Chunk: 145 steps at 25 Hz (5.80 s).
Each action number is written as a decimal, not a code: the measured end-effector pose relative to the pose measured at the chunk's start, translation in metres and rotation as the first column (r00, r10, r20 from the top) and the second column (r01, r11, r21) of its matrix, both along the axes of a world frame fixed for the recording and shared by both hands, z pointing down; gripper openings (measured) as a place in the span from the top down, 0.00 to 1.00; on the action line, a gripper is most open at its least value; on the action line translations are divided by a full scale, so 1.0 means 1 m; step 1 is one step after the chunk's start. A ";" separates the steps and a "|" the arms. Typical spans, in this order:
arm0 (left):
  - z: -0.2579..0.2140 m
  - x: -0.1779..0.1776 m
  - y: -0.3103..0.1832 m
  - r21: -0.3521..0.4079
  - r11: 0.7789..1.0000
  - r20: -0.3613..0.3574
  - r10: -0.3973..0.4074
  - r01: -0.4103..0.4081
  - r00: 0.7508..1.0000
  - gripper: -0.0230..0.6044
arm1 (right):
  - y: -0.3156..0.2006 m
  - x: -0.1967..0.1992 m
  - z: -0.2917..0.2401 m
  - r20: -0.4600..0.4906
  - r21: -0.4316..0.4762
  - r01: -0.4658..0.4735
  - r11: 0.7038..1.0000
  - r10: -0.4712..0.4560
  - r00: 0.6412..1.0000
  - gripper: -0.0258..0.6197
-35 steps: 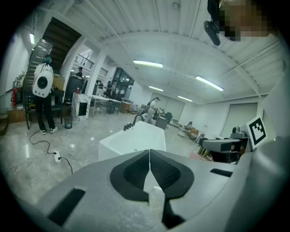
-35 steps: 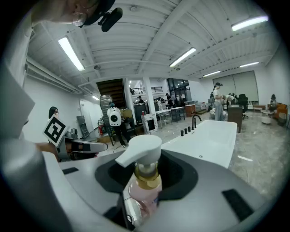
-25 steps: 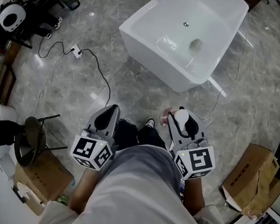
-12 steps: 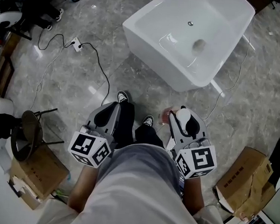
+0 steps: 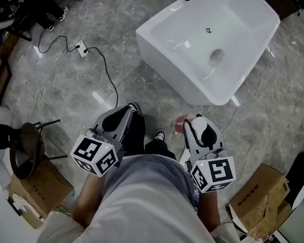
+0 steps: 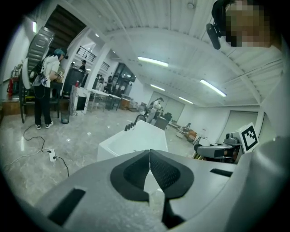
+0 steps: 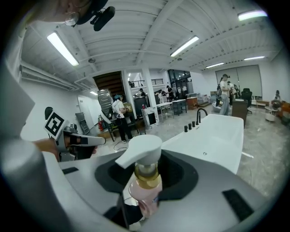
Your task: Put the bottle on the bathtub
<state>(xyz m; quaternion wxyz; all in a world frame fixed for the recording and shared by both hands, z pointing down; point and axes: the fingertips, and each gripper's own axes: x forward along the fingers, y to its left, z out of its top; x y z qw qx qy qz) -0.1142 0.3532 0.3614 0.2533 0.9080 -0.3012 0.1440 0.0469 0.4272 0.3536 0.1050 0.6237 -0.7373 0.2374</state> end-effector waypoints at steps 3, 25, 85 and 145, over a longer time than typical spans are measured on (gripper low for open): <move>-0.003 0.000 -0.030 0.001 1.000 0.003 0.017 -0.017 1.000 0.95 | -0.025 -0.004 0.001 0.005 -0.009 0.000 1.000 0.000 1.000 0.73; -0.040 -0.048 -0.191 0.152 0.972 -0.009 0.181 -0.177 0.984 0.95 | -0.189 -0.056 -0.021 -0.006 0.019 -0.072 0.997 0.072 0.997 0.73; -0.017 0.079 -0.449 0.102 0.994 -0.044 -0.037 0.042 0.998 0.95 | -0.511 0.066 0.054 0.002 -0.073 0.215 0.974 -0.216 0.976 0.73; 0.043 0.032 -0.534 -0.083 0.989 0.041 -0.122 0.125 0.992 0.95 | -0.672 0.113 0.199 -0.036 -0.286 0.084 0.954 -0.099 0.994 0.72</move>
